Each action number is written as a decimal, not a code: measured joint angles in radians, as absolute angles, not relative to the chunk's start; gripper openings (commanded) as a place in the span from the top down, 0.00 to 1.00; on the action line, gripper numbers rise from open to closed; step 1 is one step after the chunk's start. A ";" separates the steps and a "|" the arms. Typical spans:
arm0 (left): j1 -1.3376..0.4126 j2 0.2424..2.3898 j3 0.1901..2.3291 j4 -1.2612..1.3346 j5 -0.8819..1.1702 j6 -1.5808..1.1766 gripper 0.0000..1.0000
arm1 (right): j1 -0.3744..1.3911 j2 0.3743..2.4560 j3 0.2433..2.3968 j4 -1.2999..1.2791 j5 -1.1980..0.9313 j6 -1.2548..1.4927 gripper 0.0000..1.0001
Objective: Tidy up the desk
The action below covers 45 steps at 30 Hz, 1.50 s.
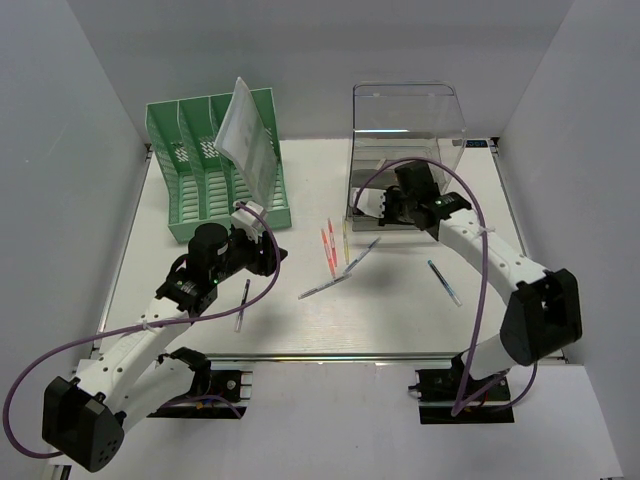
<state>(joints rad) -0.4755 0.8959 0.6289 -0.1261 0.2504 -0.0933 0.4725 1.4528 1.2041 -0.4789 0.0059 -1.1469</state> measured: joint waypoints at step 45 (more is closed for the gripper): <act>-0.476 0.788 0.629 -0.096 0.323 -0.113 0.41 | 0.127 1.281 0.860 -0.701 -0.120 -0.613 0.28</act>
